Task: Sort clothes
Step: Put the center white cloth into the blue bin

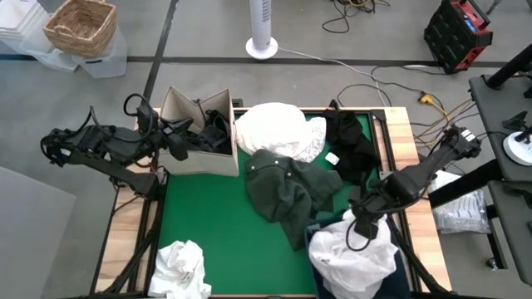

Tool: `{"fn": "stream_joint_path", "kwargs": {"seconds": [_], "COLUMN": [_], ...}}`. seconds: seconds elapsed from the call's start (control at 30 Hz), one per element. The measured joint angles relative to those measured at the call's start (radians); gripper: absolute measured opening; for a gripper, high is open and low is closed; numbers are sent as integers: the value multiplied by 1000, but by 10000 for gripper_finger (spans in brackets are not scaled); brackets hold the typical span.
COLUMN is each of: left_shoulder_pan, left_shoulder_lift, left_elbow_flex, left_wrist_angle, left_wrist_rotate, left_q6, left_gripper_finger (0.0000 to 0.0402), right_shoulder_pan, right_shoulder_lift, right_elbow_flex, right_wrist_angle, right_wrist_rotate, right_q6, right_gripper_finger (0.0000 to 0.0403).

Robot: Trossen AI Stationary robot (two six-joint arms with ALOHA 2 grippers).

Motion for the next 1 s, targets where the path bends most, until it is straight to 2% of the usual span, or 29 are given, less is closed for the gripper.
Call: {"fn": "stream_joint_path", "kwargs": {"seconds": [0.27,0.43,0.77,1.0], "left_shoulder_pan": [0,0,0,0], "left_shoulder_lift": [0,0,3,16], "left_elbow_flex": [0,0,0,0], "left_wrist_angle": [0,0,0,0], "left_wrist_rotate": [-1,-1,-2,-3], "left_q6": [4,4,7,7], "left_gripper_finger": [0,0,0,0], "right_shoulder_pan": [1,7,169,226], "right_shoulder_lift": [-2,26,155,299], "right_elbow_flex": [114,133,91,42], "right_wrist_angle": [-34,-7,166,351], "right_wrist_rotate": [57,-40,-41,-41], "right_q6": [3,-22,-12,-141], "right_gripper_finger": [12,12,12,12]}}
